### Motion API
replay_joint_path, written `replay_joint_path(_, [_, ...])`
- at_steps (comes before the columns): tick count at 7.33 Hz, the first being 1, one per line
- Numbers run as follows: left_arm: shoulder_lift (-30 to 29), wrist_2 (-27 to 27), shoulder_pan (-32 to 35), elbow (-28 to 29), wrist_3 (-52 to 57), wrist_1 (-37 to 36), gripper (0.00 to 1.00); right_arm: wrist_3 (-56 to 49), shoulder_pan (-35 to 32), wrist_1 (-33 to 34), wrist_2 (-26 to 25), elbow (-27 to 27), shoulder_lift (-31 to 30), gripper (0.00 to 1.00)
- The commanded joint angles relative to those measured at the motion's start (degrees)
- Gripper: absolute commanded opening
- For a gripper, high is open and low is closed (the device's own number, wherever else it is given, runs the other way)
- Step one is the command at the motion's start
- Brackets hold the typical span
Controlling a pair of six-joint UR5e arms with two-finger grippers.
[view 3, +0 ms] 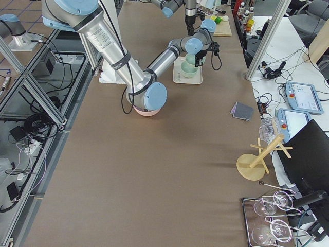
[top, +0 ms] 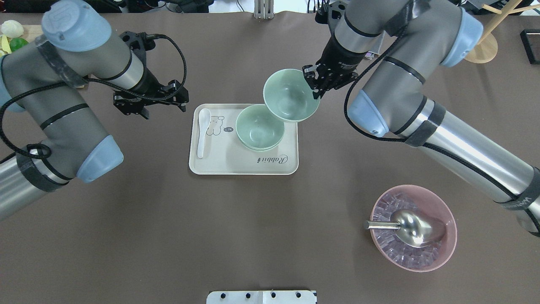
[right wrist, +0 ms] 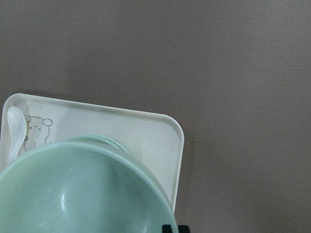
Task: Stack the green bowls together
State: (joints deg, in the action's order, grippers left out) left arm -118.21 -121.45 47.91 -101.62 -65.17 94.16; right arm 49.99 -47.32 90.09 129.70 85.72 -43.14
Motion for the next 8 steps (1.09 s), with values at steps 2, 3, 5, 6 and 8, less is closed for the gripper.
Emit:
replay_joint_path(2, [0.9,-0.1,0.6,-0.4,0.7,0.0,0.98,0.8,4.3,-0.2,-4.2,-3.3,2.2,0.00])
replay_joint_path(3, [0.9,-0.1,0.7,-0.5,0.7,-0.1,0.98,1.3,5.1,-2.7,-5.2,-4.9,2.1,0.00])
replay_joint_path(5, [0.9,-0.1,0.7,-0.4,0.7,-0.1,0.98,3.8,5.9,-6.1,-5.4,-7.3,2.1,0.00])
replay_joint_path(6, [0.9,-0.1,0.7,-0.3,0.7,-0.1,0.98,4.2,6.3,-6.1,-5.5,-7.3,2.0,0.00])
replay_joint_path(8, [0.9,-0.1,0.6,-0.2,0.7,-0.1,0.98,4.2,6.6,-6.2,-6.2,-7.5,1.9,0.00])
